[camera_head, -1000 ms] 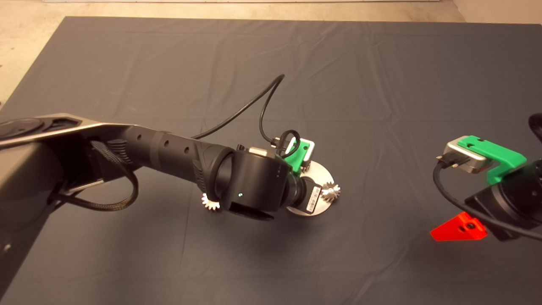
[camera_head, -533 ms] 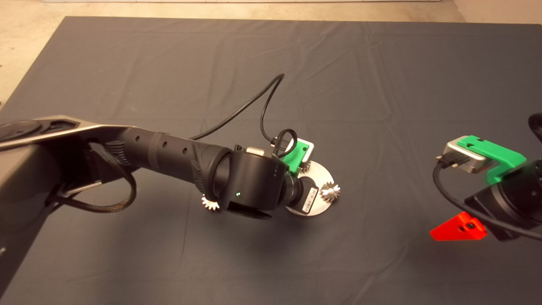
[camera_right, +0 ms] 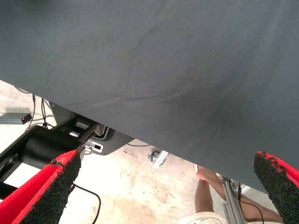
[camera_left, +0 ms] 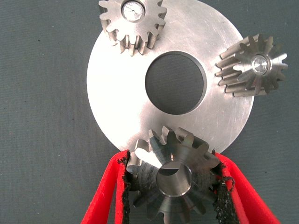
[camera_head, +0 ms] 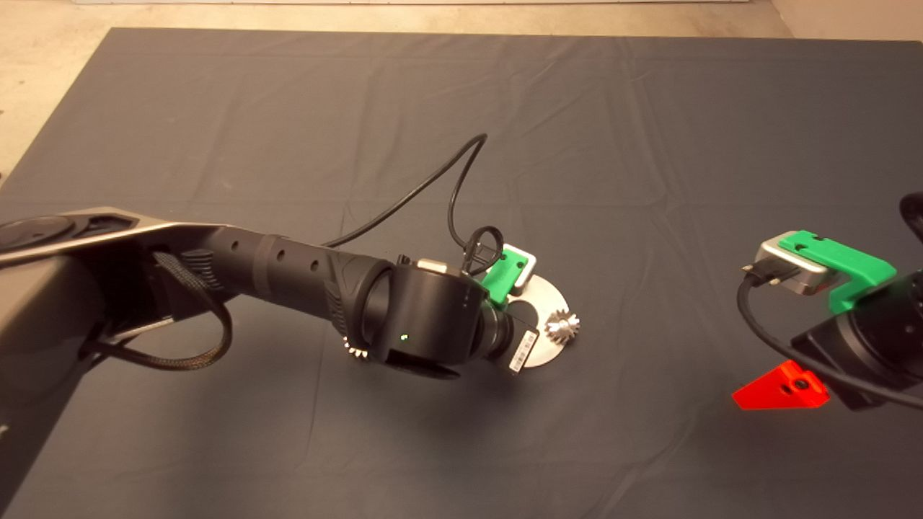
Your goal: Remove an incorrectly installed larger gear and replace it with the correct smaller gear
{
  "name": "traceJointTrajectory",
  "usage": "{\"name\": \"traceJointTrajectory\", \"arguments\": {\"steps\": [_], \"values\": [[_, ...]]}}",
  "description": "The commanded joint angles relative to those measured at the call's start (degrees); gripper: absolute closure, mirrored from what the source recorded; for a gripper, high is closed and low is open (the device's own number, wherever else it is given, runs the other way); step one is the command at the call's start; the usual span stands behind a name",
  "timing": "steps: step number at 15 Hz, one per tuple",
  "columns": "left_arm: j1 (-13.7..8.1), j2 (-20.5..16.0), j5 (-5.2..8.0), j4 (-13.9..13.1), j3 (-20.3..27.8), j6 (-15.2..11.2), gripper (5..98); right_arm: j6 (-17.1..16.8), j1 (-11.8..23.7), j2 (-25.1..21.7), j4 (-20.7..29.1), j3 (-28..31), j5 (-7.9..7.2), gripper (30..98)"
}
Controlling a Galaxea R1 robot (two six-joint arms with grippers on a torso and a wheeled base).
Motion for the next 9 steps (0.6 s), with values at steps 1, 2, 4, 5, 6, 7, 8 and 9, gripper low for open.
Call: {"name": "traceJointTrajectory", "arguments": {"steps": [1, 2, 4, 5, 6, 7, 8, 9], "values": [[0.28, 0.13, 7.3, 1.3, -1.16, 2.64, 69.9, 0.04, 0.8, 0.02, 1.51, 0.2, 0.11, 30.6], [0.28, 0.13, 7.3, 1.71, -1.17, 2.9, 69.9, 0.04, 0.8, 0.02, 1.51, 0.27, 0.11, 30.6], [0.28, 0.22, 7.3, 2.44, -1.25, 2.99, 69.9, 0.04, 0.8, -0.06, 1.51, 0.27, 0.11, 30.6], [0.46, 0.31, 7.3, 2.44, -1.6, 3.08, 70.0, 0.04, 0.72, -0.07, 1.51, 0.27, 0.11, 30.6], [0.54, 0.31, 7.3, 2.48, -1.69, 3.08, 70.0, 0.04, 0.63, -0.07, 1.51, 0.23, 0.11, 30.6], [0.54, 0.31, 7.3, 2.45, -1.6, 3.08, 70.0, 0.04, 0.65, -0.16, 1.51, 0.27, 0.11, 30.6], [0.54, 0.31, 7.3, 2.44, -1.52, 3.08, 70.0, 0.04, 0.63, -0.16, 1.51, 0.27, 0.11, 30.6], [0.63, 0.31, 7.3, 2.44, -1.25, 3.08, 69.9, 0.04, 0.63, -0.16, 1.51, 0.27, 0.11, 30.6]]}}
